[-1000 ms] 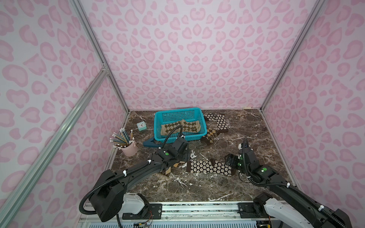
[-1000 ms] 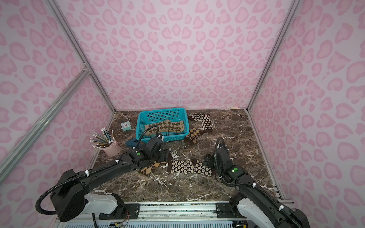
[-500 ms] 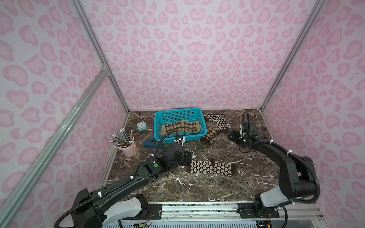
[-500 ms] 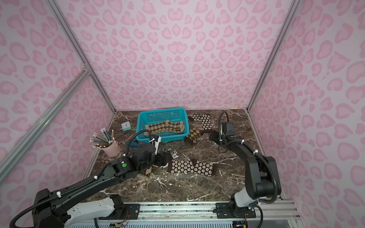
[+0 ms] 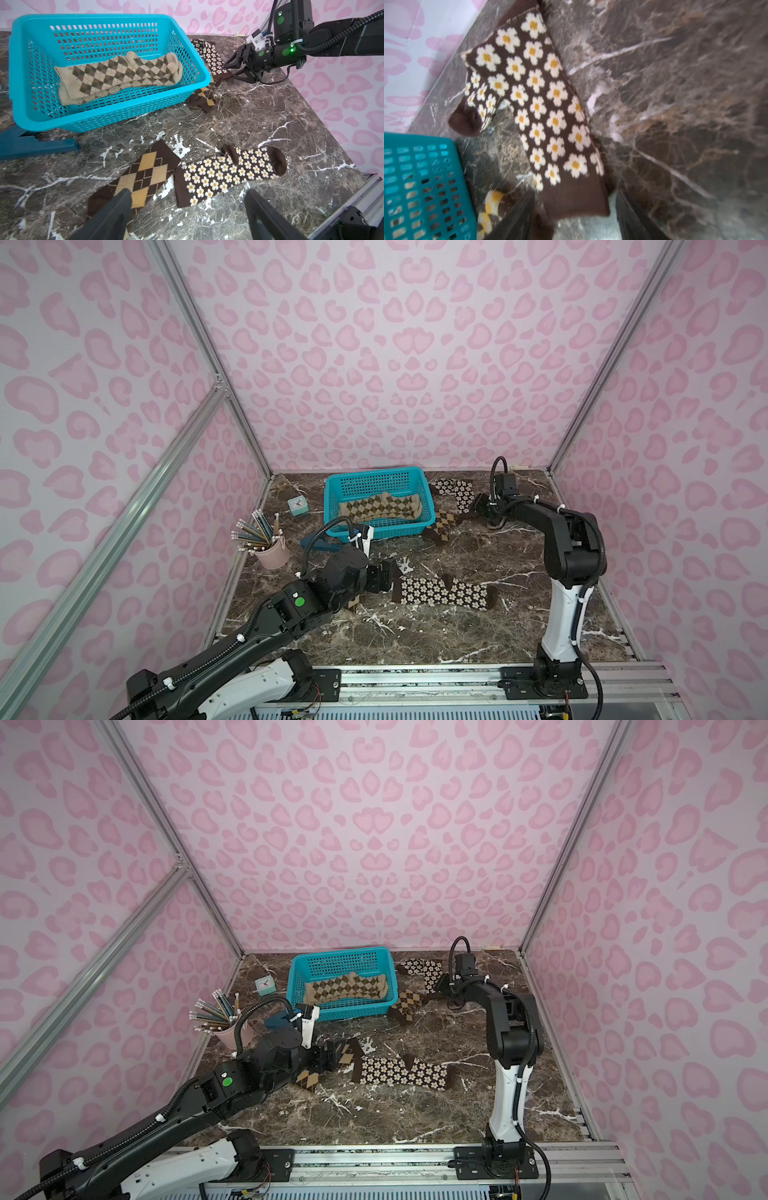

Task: Place the socks together as a pair
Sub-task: Pick up the sock at the center of the board.

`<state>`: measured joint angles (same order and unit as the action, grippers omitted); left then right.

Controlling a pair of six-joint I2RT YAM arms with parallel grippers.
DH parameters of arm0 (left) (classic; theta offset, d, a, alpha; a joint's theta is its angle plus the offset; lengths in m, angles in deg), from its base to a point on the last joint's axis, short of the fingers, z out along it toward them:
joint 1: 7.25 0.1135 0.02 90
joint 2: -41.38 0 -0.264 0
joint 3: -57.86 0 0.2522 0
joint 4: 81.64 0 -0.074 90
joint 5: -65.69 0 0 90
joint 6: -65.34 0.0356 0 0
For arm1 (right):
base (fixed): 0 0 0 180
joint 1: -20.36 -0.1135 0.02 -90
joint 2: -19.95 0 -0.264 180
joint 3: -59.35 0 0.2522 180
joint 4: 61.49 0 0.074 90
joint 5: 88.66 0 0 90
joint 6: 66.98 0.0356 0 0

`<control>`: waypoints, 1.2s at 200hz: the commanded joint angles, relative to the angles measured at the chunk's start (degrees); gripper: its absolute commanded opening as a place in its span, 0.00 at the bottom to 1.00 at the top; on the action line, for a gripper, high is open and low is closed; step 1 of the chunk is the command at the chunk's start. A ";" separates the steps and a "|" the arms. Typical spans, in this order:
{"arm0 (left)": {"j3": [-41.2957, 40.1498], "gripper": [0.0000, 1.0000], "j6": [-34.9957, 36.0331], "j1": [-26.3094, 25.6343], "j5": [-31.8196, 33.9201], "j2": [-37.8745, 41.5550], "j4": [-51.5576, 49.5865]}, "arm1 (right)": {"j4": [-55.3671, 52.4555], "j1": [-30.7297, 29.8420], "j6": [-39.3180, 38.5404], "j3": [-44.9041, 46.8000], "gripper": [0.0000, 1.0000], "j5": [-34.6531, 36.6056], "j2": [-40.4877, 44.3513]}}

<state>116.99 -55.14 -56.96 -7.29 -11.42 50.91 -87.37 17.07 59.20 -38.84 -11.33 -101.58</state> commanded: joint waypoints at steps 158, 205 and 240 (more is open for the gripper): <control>-1.02 0.88 0.22 0.03 3.04 3.58 -0.95 | -2.88 2.12 -5.48 13.42 0.00 -9.32 28.07; -1.09 0.88 0.42 0.05 1.80 3.38 0.04 | -9.49 2.41 -7.81 25.01 0.00 -7.37 45.13; -2.43 0.88 -0.17 -0.01 -0.76 3.02 2.58 | -6.85 2.24 -4.95 33.80 0.00 -11.46 58.82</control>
<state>115.11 -54.77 -56.96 -5.61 -8.07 49.47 -95.46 19.52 53.02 -7.76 -19.79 -49.15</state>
